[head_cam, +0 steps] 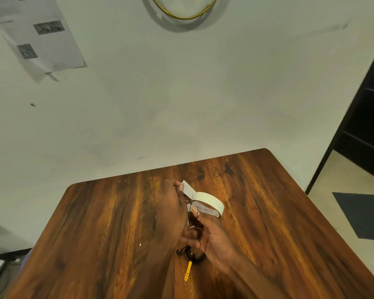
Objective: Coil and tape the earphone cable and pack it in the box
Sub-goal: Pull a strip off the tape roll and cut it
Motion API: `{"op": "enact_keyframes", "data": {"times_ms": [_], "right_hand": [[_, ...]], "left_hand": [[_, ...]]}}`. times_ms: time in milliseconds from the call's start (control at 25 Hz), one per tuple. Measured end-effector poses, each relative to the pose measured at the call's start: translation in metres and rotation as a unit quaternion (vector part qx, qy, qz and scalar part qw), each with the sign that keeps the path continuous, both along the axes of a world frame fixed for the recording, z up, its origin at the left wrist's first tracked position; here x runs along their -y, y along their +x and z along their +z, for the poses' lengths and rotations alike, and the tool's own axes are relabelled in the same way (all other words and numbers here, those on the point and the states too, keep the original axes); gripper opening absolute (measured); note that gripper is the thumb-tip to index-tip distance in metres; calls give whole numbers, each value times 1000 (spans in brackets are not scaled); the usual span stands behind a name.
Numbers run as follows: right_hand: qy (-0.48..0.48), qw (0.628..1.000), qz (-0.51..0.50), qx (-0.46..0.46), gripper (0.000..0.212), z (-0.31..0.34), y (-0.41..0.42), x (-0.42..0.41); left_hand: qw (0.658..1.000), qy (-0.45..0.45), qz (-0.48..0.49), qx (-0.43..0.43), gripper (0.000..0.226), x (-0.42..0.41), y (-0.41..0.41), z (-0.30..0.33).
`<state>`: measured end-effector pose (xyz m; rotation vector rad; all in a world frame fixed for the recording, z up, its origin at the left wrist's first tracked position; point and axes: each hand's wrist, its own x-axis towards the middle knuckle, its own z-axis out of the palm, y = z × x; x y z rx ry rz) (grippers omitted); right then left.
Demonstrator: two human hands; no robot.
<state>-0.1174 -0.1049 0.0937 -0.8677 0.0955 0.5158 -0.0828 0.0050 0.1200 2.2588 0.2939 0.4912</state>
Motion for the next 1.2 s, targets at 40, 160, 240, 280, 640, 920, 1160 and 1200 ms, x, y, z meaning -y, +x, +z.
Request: {"op": "enact_keyframes", "data": {"times_ms": [40,160,240,280,640,920,1160,1200], "right_hand": [[4,1000,-7,3,46,0,1,0],[14,1000,-20,5,49,2,2,-2],[25,999,-27,0,46,4,2,-4],[29,999,-32,1,43,4,2,-4],[4,998,-50,31,36,-5,7,0],[35,999,11,36,40,-13,12,18],[-83,976,194,54,47,-40,11,60],[-133,968,209,43,41,-47,11,69]], "left_hand": [[1000,-3,1,-2,11,1,0,0],[1000,-11,1,-1,10,3,-1,2],[1000,-10,1,4,11,3,0,2],[1000,-9,2,7,11,3,0,2],[1000,-15,3,23,8,14,1,4],[1000,-1,-9,11,9,22,1,4],[998,56,-20,-34,15,21,5,-5],[997,59,-24,-44,15,21,6,-8]]}}
